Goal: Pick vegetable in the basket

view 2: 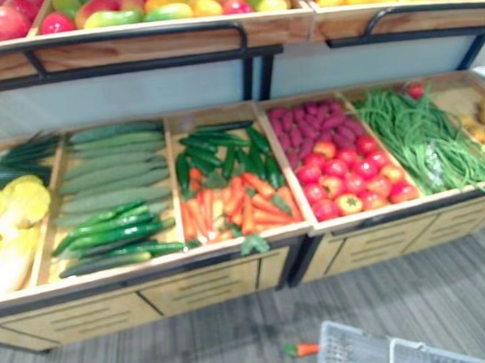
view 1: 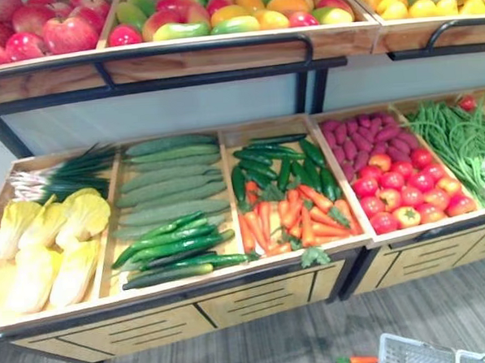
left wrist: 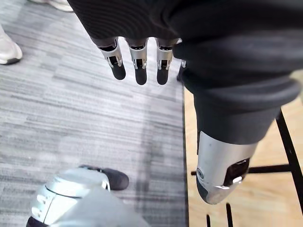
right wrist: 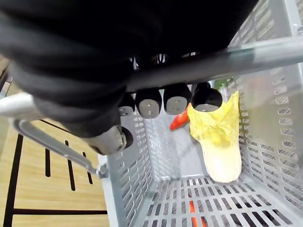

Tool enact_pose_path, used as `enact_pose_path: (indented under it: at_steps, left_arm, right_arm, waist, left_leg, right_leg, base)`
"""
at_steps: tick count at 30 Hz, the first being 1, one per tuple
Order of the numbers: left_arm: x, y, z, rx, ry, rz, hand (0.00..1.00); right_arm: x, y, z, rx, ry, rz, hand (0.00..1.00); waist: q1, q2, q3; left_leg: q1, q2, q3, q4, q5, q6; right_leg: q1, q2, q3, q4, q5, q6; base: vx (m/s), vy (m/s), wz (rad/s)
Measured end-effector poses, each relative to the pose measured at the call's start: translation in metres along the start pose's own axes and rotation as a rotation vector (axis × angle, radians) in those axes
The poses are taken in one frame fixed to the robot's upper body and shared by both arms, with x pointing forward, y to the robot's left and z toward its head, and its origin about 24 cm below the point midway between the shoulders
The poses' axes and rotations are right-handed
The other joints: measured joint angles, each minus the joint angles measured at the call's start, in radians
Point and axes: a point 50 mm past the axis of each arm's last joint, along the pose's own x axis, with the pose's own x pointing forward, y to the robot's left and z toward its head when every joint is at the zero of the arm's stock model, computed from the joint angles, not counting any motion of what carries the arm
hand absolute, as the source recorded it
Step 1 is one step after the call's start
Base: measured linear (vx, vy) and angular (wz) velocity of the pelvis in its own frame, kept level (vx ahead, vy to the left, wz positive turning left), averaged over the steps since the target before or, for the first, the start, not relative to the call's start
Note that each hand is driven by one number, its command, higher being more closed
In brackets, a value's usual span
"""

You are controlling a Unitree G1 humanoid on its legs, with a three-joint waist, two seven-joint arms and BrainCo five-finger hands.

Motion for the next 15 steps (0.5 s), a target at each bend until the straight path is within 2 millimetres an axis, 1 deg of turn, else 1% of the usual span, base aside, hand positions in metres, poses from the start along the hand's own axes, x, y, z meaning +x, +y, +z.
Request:
enact_pose_path:
  at_steps: [5, 9, 11, 13, 15]
  left_arm:
    - [0.002, -0.011, 0.014, 0.053, -0.039, -0.039, 0.00]
    - [0.003, -0.011, 0.017, 0.091, -0.048, -0.043, 0.00]
    - [0.003, -0.011, 0.013, 0.108, -0.032, -0.042, 0.00]
    - [0.003, -0.010, 0.013, 0.124, -0.036, -0.044, 0.00]
    - [0.004, -0.010, 0.015, 0.148, -0.048, -0.049, 0.00]
  right_arm:
    - [-0.002, 0.006, -0.001, -0.046, -0.007, 0.037, 1.00]
    - [-0.002, 0.012, -0.001, -0.058, -0.002, 0.062, 1.00]
    - [-0.003, 0.015, 0.001, -0.062, -0.008, 0.073, 1.00]
    - [-0.004, 0.017, -0.001, -0.057, -0.002, 0.078, 1.00]
    - [-0.005, 0.020, 0.001, -0.047, -0.007, 0.085, 1.00]
  waist:
    - [-0.006, -0.010, 0.003]
    - [-0.013, -0.014, 0.003]
    - [-0.016, -0.020, 0.011]
    - [-0.019, -0.026, 0.017]
    - [-0.024, -0.029, 0.038]
  left_leg:
    - [0.007, 0.001, 0.013, 0.000, -0.011, -0.002]
    - [0.009, 0.002, 0.025, 0.000, -0.016, -0.003]
    - [0.035, 0.007, 0.063, 0.000, -0.022, -0.007]
    - [0.062, 0.012, 0.095, 0.000, -0.035, -0.011]
    - [0.104, 0.016, 0.136, 0.001, -0.049, -0.013]
  right_leg:
    - [-0.003, 0.001, 0.014, 0.000, -0.002, 0.001]
    - [-0.011, 0.002, 0.029, 0.001, -0.003, 0.001]
    - [-0.017, 0.006, 0.065, 0.002, -0.002, 0.000]
    - [-0.016, 0.011, 0.098, 0.010, -0.003, -0.001]
    - [-0.024, 0.014, 0.142, 0.053, -0.016, -0.009]
  base:
    - [0.01, -0.010, -0.08]
    - [0.02, -0.007, -0.10]
    - [0.05, -0.001, -0.41]
    - [0.04, -0.003, -0.51]
    - [0.02, 0.013, -0.71]
